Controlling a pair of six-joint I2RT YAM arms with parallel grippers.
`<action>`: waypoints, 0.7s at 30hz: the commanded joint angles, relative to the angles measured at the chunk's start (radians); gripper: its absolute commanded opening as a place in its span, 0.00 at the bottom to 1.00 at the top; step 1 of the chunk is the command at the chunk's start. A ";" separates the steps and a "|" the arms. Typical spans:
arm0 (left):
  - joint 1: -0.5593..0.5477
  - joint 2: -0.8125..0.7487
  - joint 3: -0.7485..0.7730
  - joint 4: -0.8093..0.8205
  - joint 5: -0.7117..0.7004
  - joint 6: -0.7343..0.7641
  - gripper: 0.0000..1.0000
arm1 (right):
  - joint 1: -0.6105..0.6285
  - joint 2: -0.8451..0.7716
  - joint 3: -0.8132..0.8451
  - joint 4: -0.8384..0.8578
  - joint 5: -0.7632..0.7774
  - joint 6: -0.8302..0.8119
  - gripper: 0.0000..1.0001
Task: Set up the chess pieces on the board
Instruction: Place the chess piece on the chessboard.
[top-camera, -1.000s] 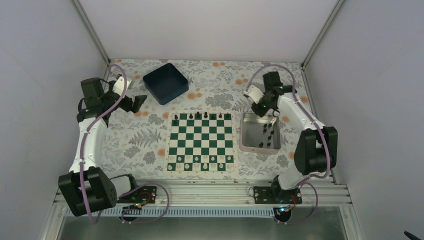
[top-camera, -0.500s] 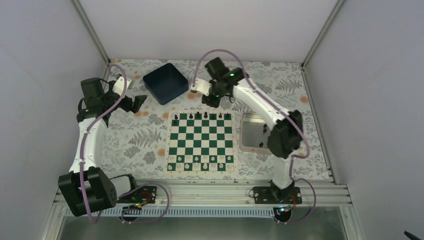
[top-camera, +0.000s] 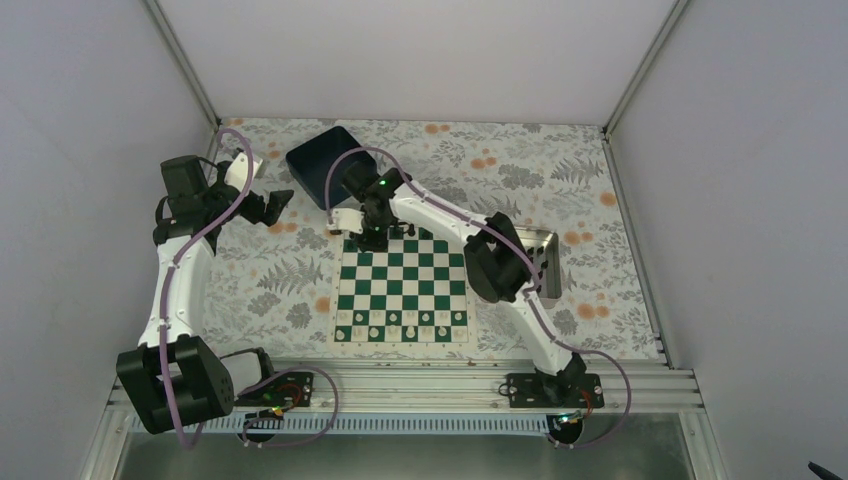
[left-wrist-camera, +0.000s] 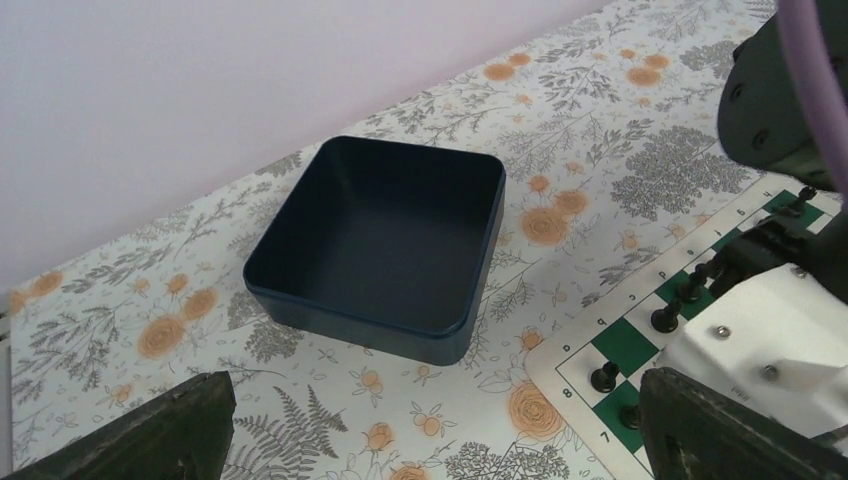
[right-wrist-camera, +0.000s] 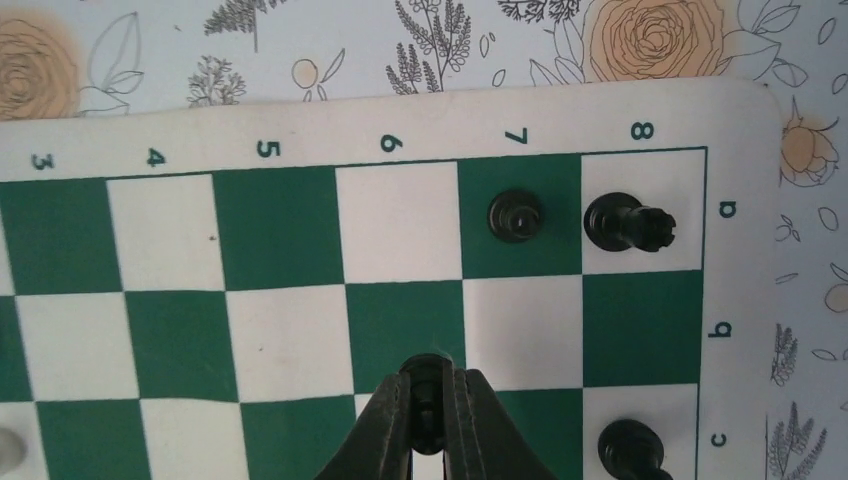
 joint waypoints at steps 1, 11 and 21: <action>0.008 -0.021 0.003 0.005 0.038 0.010 1.00 | -0.003 0.044 0.053 -0.003 0.037 0.011 0.05; 0.018 -0.029 -0.001 0.006 0.050 0.012 1.00 | -0.006 0.101 0.090 0.013 0.067 0.022 0.06; 0.025 -0.030 0.000 0.002 0.065 0.014 1.00 | -0.010 0.136 0.124 0.016 0.080 0.025 0.06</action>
